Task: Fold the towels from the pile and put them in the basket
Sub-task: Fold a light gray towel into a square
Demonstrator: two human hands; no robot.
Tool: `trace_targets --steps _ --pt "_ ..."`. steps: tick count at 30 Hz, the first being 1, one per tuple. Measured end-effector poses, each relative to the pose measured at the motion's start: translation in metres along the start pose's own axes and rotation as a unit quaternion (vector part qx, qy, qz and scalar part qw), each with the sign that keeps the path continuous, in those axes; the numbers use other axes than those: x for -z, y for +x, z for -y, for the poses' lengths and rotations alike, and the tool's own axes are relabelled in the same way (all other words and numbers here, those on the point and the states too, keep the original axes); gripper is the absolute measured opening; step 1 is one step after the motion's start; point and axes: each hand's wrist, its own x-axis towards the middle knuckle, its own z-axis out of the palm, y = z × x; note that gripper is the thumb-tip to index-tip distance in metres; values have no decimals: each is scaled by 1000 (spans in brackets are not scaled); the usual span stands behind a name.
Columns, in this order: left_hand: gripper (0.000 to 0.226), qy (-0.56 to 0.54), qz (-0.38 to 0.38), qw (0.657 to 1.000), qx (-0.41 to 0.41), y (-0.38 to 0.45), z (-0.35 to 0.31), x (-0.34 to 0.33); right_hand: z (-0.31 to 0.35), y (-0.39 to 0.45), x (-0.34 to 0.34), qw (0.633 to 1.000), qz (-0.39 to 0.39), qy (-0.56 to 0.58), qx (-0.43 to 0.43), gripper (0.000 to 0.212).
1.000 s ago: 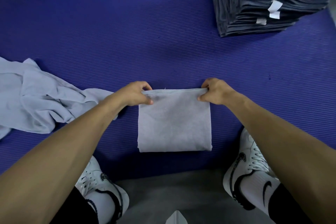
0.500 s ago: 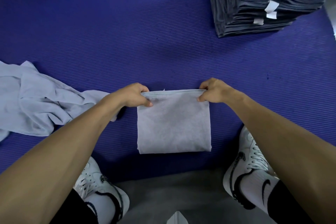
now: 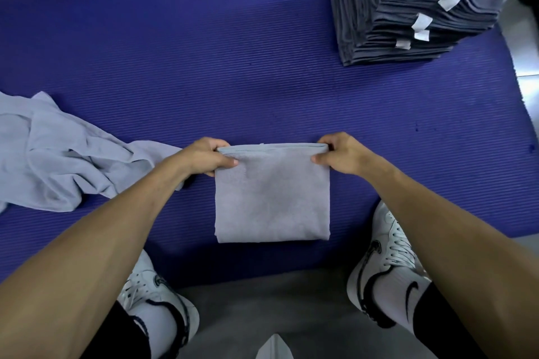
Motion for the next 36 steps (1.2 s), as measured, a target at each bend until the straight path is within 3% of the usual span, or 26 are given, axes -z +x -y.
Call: trace_targets --steps 5,8,12,16,20,28,36 --pt "12 106 -43 989 -89 5 1 -8 -11 4 -11 997 -58 -27 36 12" --pt "13 166 -106 966 -168 -1 10 -15 -21 -5 -15 986 -115 -59 104 16" --pt "18 204 -131 952 -187 -18 25 -27 -30 -24 -18 967 -133 -112 186 19" --pt "27 229 -145 944 -188 -39 32 -38 -29 -44 -27 963 -143 -120 193 22" --pt "27 211 -142 948 -190 -60 34 -51 -28 -66 -37 970 -204 -26 130 14" --pt "11 97 -155 967 -180 -94 33 -57 -22 -104 -37 982 -168 17 91 13" --pt "16 81 -125 977 -154 -131 28 -56 -6 -152 -34 991 -105 1 87 14"
